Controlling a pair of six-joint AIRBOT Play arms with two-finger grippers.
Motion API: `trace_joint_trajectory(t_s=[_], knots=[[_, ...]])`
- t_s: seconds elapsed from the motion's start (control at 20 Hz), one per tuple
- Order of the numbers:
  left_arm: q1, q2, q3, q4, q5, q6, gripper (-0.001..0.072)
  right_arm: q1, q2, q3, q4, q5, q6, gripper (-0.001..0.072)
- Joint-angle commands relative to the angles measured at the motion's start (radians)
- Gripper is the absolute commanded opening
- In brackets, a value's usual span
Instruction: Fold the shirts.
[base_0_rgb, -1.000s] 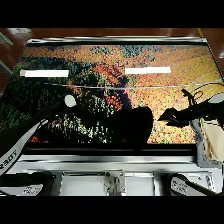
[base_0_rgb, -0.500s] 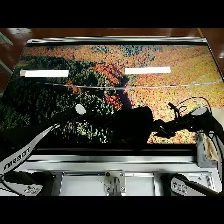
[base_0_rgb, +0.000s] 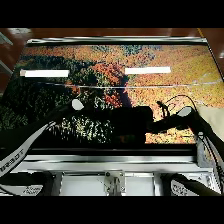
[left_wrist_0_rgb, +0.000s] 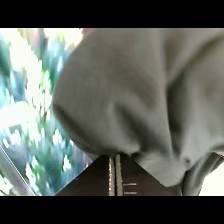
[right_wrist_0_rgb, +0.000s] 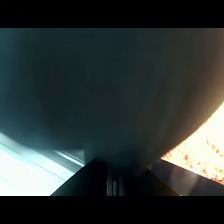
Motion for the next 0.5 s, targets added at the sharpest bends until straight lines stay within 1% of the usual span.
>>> trace_joint_trajectory(t_s=[0.0,0.05,0.15,0.35,0.45], knots=[[0.037,0.157,0.103,0.304,0.001,-0.076,0.0038,0.003,0.101,0.134,-0.147,0.116,-0.057,0.0058],[0.051,0.218,0.154,0.377,-0.003,-0.095,0.0038,0.003,0.16,0.209,-0.2,0.142,-0.057,0.0058],[0.076,0.336,0.278,0.45,0.002,-0.093,0.0039,0.003,0.277,0.372,-0.227,0.119,-0.052,0.0058],[0.082,0.493,0.536,0.48,0.002,-0.05,0.0039,0.036,0.454,0.695,-0.189,-0.072,0.002,0.0059],[0.082,0.547,0.6,0.487,0.002,-0.045,0.0039,0.048,0.496,0.799,-0.187,-0.119,0.045,0.0059]])
